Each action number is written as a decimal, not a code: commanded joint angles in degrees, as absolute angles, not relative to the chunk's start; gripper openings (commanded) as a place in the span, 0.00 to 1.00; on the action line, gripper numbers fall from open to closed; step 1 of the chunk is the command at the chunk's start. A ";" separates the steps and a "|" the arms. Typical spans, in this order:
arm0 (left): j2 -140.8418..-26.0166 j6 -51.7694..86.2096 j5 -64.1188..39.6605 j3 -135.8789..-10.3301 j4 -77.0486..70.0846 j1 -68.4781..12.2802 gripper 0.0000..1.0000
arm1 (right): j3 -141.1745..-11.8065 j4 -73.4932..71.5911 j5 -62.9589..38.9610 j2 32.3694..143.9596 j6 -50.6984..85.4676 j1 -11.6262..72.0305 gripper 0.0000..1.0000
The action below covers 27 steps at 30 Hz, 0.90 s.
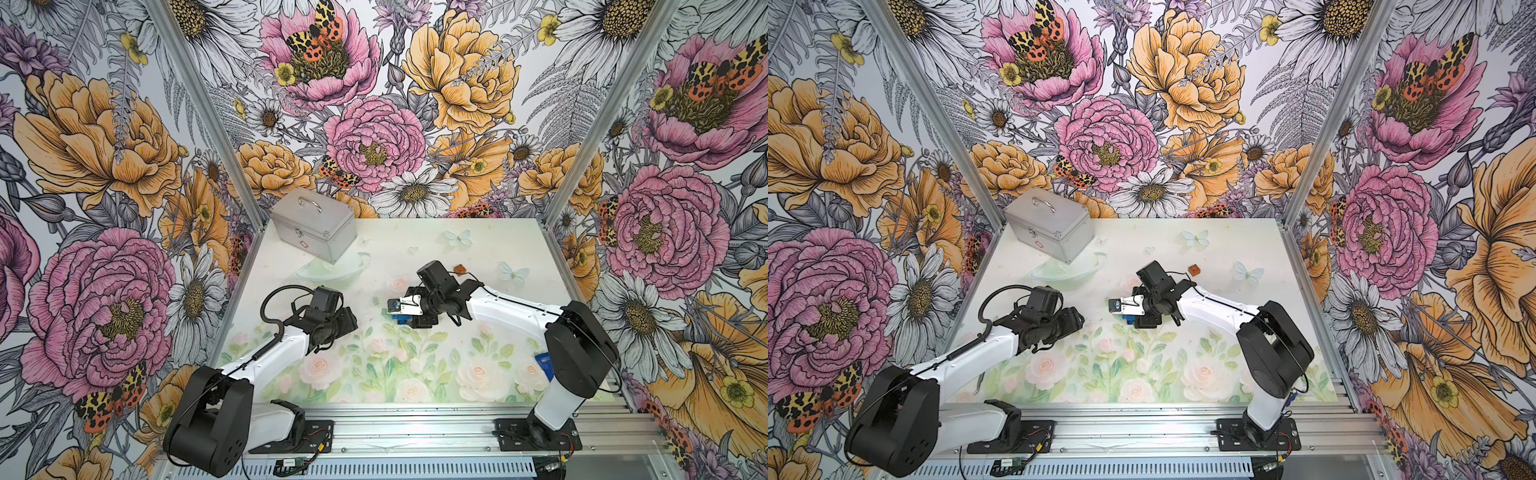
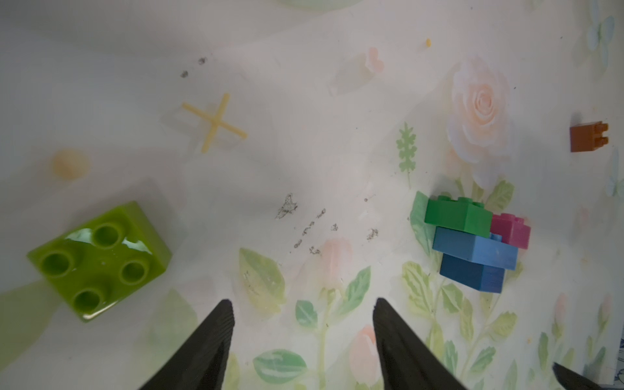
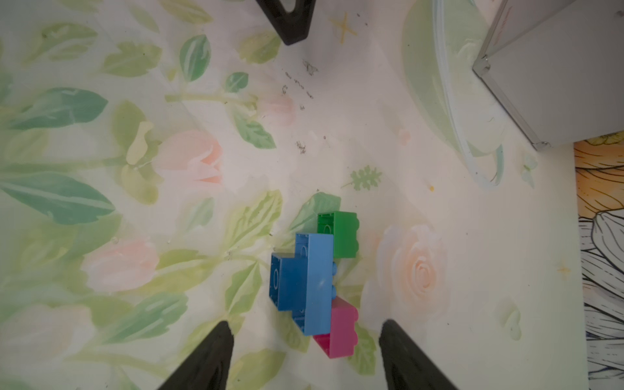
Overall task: Assemble the letter v with lego
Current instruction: Pick up the lego brick from the center of the board.
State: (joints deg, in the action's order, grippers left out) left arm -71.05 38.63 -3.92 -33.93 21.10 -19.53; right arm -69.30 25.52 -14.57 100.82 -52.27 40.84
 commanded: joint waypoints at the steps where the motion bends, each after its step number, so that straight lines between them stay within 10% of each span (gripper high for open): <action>1: -69.81 36.87 -6.94 -33.68 20.57 -18.12 0.68 | -75.34 34.01 -11.91 104.98 -55.13 41.94 0.71; 27: -68.09 34.46 -8.44 -32.61 20.83 -15.36 0.69 | -85.98 39.38 -4.94 116.74 -50.90 43.68 0.56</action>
